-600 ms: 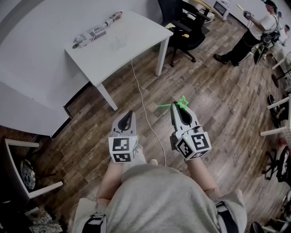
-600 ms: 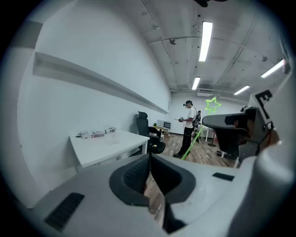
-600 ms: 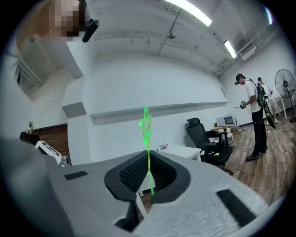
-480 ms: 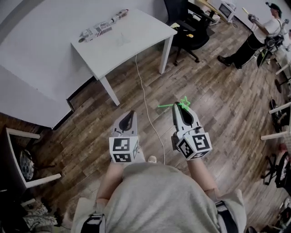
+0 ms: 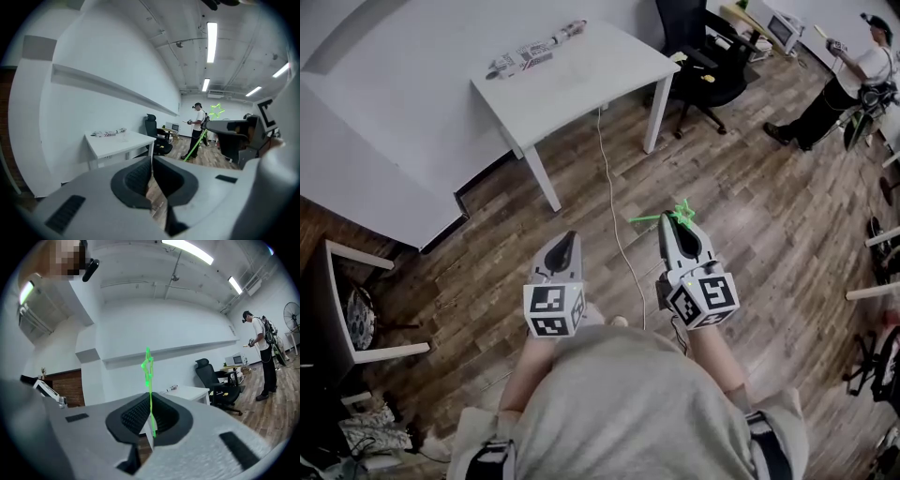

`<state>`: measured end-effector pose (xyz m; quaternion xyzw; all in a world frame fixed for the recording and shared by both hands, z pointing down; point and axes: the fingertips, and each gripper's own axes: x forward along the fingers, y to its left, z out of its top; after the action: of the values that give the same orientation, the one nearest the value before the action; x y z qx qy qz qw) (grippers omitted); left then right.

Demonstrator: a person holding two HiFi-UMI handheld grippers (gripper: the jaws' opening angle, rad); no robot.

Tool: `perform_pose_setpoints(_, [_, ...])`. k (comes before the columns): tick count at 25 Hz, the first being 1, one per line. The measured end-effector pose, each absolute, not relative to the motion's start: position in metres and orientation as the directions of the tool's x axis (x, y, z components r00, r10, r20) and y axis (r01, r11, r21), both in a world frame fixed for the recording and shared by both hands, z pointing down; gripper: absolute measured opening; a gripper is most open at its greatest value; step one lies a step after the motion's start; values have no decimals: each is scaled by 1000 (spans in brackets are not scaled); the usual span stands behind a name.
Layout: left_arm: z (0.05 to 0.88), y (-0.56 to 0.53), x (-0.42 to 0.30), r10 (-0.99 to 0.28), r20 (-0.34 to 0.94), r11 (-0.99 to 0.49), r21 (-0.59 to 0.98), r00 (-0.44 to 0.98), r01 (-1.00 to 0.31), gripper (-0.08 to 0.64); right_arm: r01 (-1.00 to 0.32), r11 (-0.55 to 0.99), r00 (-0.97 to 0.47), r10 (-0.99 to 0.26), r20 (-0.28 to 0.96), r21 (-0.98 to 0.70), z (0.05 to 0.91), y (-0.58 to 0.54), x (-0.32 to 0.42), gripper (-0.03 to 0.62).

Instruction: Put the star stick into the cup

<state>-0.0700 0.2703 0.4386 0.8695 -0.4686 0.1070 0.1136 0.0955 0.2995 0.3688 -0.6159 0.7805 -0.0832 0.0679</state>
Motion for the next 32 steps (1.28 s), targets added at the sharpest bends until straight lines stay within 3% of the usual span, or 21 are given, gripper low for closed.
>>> perform_pose_setpoints(17, [443, 292, -54, -790, 290, -531, 115, 540, -839, 14, -939, 258, -262, -965, -13, -228, 368, 317, 106, 12])
perform_pose_setpoints(32, [454, 208, -47, -773, 293, -549, 135, 562, -825, 14, -946, 223, -229, -973, 0, -234, 372, 231, 115, 12])
